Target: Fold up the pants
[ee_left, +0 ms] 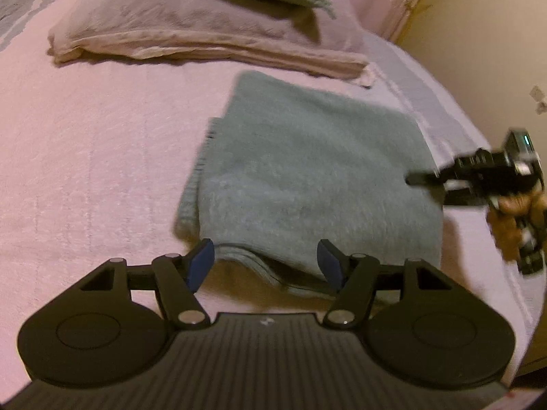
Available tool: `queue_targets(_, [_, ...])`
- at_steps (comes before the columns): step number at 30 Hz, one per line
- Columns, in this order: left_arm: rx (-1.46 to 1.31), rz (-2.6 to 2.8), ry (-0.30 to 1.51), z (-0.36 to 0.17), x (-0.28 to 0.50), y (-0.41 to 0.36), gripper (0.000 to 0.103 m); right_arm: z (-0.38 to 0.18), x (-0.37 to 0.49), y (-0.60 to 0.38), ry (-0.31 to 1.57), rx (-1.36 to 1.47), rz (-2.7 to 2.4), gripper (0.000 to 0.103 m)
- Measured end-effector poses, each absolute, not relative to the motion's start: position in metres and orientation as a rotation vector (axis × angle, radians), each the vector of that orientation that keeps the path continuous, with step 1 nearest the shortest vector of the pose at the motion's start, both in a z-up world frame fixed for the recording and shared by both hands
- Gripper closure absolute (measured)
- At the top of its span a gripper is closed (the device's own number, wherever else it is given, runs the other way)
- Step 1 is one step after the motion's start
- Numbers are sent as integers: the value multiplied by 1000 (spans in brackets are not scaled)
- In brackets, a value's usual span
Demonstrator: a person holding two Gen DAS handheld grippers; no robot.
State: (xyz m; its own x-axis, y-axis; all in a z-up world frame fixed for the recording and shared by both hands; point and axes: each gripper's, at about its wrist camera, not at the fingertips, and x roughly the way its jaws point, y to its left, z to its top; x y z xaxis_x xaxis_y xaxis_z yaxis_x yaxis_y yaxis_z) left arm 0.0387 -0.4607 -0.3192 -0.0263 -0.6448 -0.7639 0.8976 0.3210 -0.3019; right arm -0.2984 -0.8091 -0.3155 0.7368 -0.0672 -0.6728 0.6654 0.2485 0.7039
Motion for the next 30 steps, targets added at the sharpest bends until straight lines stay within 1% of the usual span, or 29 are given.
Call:
queue_targets(6, [313, -1349, 972, -296, 20, -448, 41, -273, -411, -724, 335, 1442, -990, 77])
queue_targets(9, [346, -1418, 967, -288, 6, -445, 41, -256, -446, -685, 216, 1537, -1127, 77])
queue_targets(11, [358, -1450, 968, -284, -3, -441, 41, -250, -457, -669, 203, 1562, -1156, 77])
queue_targets(14, [366, -1487, 966, -279, -22, -437, 40, -261, -463, -661, 312, 1527, -1097, 74])
queue_targets(16, [369, -1490, 966, -278, -35, -436, 40, -275, -469, -667, 422, 1515, -1018, 71])
queue_targets(19, [372, -1464, 964, -278, -60, -434, 39, -281, -487, -689, 613, 1418, -887, 61])
queue_targets(21, [375, -1432, 965, -280, -77, -433, 39, -276, -514, -713, 667, 1347, -802, 60])
queue_targets(24, [375, -1337, 994, -285, -108, -433, 39, -260, -551, -769, 767, 1161, -691, 58])
queue_targets(25, [366, -1292, 1006, -286, -122, -432, 39, -253, -559, -789, 798, 1071, -654, 56])
queue_targets(28, [290, -1152, 1054, -285, -164, -425, 39, -232, -556, -845, 841, 838, -506, 43])
queue_targets(30, [222, -1073, 1077, -285, -190, -419, 38, -221, -532, -874, 830, 708, -369, 38])
